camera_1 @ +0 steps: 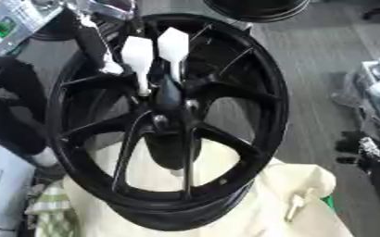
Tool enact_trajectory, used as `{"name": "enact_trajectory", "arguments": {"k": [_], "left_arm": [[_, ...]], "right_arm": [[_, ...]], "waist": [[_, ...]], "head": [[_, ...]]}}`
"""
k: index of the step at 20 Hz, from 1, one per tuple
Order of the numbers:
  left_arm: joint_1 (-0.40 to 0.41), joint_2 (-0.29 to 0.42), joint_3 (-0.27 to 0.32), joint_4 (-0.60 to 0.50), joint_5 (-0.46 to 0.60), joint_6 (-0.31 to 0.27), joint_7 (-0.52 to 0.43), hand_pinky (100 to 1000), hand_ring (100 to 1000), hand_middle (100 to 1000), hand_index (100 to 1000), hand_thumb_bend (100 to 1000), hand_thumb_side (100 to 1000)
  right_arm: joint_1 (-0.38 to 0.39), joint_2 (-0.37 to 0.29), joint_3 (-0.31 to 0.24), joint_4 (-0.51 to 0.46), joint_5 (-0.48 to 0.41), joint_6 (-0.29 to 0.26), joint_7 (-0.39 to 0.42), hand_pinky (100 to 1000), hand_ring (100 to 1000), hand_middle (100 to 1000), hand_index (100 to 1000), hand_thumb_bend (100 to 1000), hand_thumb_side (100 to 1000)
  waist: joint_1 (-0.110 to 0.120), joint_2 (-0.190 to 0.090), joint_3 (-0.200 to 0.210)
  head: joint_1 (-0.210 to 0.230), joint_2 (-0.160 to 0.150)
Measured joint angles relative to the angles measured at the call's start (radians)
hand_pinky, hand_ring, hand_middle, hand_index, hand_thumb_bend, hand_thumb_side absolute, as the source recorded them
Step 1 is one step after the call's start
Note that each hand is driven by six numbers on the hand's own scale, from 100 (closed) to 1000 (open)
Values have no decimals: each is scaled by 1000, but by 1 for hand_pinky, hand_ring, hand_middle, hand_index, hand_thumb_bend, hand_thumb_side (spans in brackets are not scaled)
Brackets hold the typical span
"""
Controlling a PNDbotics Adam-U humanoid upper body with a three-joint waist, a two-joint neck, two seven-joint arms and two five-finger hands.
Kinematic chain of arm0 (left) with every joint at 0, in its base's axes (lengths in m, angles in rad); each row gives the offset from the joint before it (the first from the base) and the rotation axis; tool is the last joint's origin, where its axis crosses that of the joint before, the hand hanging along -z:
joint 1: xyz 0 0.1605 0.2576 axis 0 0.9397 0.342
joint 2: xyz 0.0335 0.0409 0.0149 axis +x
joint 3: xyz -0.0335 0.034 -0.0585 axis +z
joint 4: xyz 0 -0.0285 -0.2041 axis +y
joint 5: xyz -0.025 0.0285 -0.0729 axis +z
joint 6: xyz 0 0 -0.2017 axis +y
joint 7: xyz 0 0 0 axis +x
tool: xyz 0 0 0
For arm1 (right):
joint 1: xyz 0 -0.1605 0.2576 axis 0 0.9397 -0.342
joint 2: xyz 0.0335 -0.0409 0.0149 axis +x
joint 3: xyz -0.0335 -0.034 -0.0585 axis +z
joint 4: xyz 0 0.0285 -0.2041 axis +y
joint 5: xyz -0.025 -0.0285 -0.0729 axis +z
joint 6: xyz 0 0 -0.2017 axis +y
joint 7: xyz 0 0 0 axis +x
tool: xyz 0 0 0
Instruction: Pull the pin out of the wheel hub.
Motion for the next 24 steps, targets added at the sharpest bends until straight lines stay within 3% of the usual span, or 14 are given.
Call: {"name": "enact_trajectory", "arguments": {"k": [6, 12, 24], "left_arm": [[-2, 44, 51, -57, 46, 13, 29, 821, 643, 471, 441, 100, 289], [17, 128, 131, -187, 145, 59, 67, 815, 623, 456, 436, 100, 264], [228, 353, 352, -408, 317, 180, 212, 804, 598, 440, 431, 100, 244]], "right_arm": [[4, 0, -1, 0, -1, -2, -2, 668, 745, 655, 790, 100, 844], [12, 0, -2, 0, -9, -4, -4, 668, 745, 655, 790, 100, 842], [18, 0, -17, -5, -26, -16, -15, 668, 746, 655, 790, 100, 830]], "waist": [[-2, -1, 2], [-7, -2, 6], [-24, -2, 19]], "head": [[-1, 0], [-8, 0], [-27, 0]]}}
